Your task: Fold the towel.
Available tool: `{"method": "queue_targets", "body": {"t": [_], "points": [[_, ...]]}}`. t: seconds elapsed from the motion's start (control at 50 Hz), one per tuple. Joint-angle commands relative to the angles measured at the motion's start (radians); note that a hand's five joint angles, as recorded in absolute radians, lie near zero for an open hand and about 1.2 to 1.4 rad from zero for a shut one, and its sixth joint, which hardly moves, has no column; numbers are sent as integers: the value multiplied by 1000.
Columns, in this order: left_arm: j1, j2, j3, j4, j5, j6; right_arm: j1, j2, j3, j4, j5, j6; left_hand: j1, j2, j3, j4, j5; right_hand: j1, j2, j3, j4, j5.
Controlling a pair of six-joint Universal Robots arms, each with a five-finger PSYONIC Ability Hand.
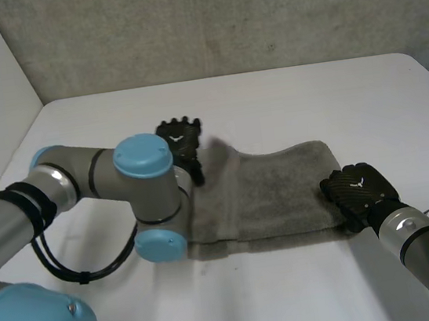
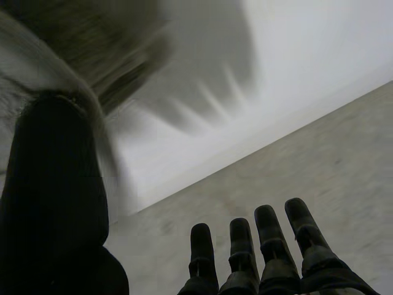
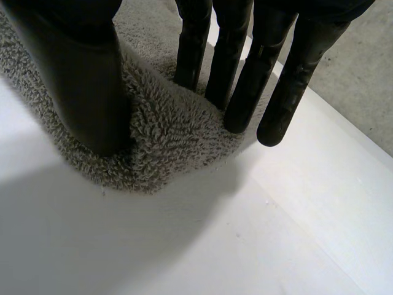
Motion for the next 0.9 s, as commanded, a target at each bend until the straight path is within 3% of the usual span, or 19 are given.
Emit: {"method": "queue_targets", "body": {"t": [0.02, 0.26, 0.36, 0.48, 0.64, 0.8, 0.86, 0.9], "points": [[72, 7, -26, -36, -53, 33, 0, 0, 0, 0, 2, 0, 41, 40, 40, 42, 38, 20, 20, 20, 20, 25], [56, 189, -234, -90, -44, -24, -3, -7, 4, 0, 8, 0, -9, -10, -10, -8, -12, 173, 173, 172, 173, 178], [33, 289, -339, -87, -42, -74, -10, -7, 3, -12, 57, -16, -9, -10, -10, -8, -12, 588, 588, 588, 589, 593], [26, 422, -461, -87, -39, -111, -10, -12, 10, -37, 68, -74, -65, -66, -65, -63, -68, 589, 588, 588, 589, 593], [50, 591, -633, -85, -35, -116, 6, -72, -17, -41, 69, -286, -82, -83, -83, -81, -86, 589, 588, 588, 589, 593], [90, 716, -748, -82, -6, -116, 234, -64, -189, -43, 51, -461, -82, -83, -83, -81, -86, 589, 588, 588, 589, 593], [106, 754, -780, -82, 24, -117, 336, -12, -261, -35, 17, -488, -82, -83, -83, -81, -86, 589, 588, 588, 589, 593], [115, 766, -794, -81, 36, -117, 427, 63, -313, -26, -65, -511, -79, -80, -80, -78, -83, 589, 588, 588, 589, 593]]}}
